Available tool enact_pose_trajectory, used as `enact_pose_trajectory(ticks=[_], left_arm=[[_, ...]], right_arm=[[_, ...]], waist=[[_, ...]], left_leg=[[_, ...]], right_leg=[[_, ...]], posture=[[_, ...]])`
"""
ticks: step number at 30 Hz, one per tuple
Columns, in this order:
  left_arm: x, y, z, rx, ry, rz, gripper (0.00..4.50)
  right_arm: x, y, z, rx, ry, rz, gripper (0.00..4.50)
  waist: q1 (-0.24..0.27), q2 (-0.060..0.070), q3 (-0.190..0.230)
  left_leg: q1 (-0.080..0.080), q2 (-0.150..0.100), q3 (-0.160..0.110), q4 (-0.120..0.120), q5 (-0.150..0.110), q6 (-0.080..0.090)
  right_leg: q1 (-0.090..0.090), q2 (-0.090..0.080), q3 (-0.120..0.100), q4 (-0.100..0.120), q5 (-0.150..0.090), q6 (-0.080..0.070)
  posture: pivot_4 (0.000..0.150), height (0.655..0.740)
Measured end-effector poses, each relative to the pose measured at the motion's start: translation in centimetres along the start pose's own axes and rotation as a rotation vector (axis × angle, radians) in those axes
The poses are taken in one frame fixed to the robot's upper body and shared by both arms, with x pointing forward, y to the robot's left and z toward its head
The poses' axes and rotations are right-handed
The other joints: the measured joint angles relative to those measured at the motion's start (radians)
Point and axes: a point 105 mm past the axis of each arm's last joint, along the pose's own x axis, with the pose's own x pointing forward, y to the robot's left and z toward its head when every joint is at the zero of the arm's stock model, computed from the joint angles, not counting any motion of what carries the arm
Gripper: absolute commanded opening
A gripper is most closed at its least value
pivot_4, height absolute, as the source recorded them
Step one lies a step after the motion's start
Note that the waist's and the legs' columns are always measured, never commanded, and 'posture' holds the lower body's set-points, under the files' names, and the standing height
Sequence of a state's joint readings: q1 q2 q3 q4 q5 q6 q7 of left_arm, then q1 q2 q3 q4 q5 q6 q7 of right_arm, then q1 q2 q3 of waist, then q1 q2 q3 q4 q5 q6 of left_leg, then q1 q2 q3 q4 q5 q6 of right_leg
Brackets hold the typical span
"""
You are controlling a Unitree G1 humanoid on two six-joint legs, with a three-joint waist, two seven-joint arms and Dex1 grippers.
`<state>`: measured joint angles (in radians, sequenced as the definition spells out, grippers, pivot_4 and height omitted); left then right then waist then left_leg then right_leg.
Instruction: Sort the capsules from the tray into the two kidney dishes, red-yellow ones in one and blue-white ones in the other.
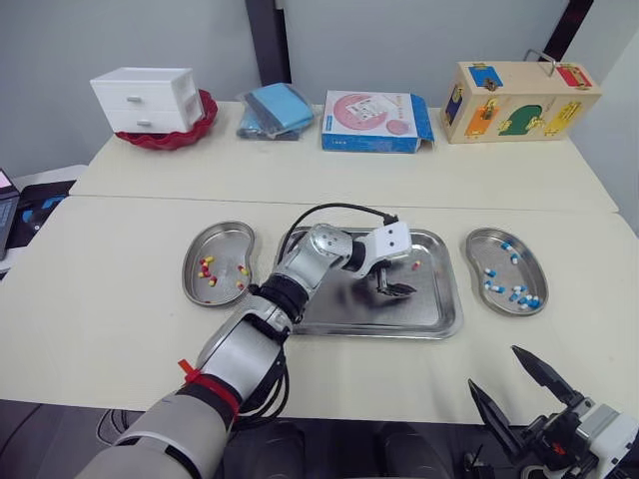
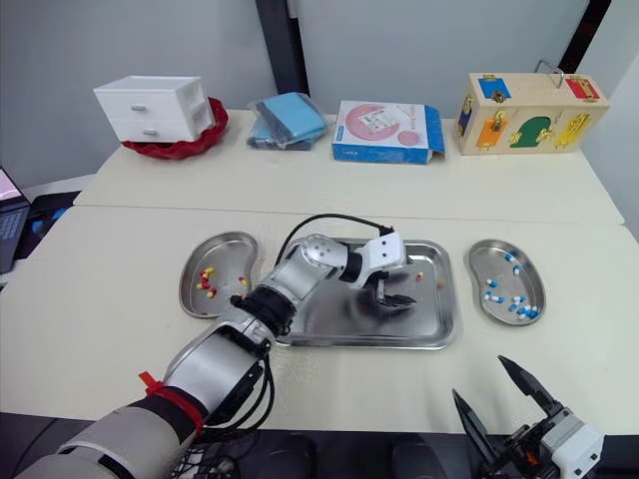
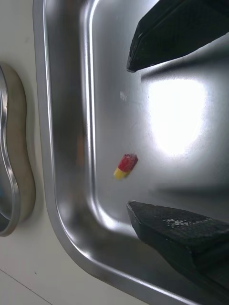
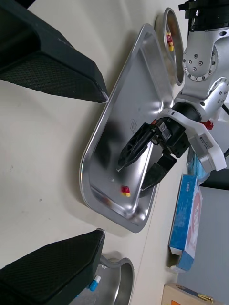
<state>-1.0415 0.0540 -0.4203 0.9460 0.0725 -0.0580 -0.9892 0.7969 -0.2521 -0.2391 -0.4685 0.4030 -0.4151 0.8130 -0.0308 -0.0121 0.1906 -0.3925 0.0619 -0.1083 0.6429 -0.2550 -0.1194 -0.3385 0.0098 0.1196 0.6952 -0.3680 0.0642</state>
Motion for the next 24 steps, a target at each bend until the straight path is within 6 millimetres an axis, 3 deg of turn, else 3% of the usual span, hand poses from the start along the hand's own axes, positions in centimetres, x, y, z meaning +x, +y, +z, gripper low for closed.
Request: enact_pose_trajectory(ticks=[12,15,20,24], left_arm=[[1.6,-0.5,0.0,-0.04,0.004,-0.01,4.5],[1.6,-0.4,-0.1,-0.037,0.01,-0.007,3.85],[1.5,-0.1,-0.2,-0.033,0.018,0.012,2.21],[1.4,-0.1,-0.4,-0.027,0.027,0.011,2.21]], right_arm=[[-0.2,0.8,0.2,0.003,0.006,-0.047,4.46],[-0.1,0.8,0.2,0.002,0.004,-0.055,4.5],[0.0,0.9,0.2,-0.003,0.0,-0.059,4.5],[0.0,0.8,0.2,-0.014,0.007,-0.063,4.5]], waist=[[0.0,0.0,0.0],[-0.001,0.0,0.0],[0.0,0.0,0.0],[0.0,0.0,0.0]], left_leg=[[0.0,0.0,0.0,0.0,0.0,0.0],[0.0,0.0,0.0,0.0,0.0,0.0],[0.0,0.0,0.0,0.0,0.0,0.0],[0.0,0.0,0.0,0.0,0.0,0.0]], right_leg=[[0.0,0.0,0.0,0.0,0.0,0.0],[0.0,0.0,0.0,0.0,0.0,0.0],[0.0,0.0,0.0,0.0,0.0,0.0],[0.0,0.0,0.0,0.0,0.0,0.0]], posture=[[0.15,0.74],[0.15,0.74],[0.15,0.74],[0.15,0.74]])
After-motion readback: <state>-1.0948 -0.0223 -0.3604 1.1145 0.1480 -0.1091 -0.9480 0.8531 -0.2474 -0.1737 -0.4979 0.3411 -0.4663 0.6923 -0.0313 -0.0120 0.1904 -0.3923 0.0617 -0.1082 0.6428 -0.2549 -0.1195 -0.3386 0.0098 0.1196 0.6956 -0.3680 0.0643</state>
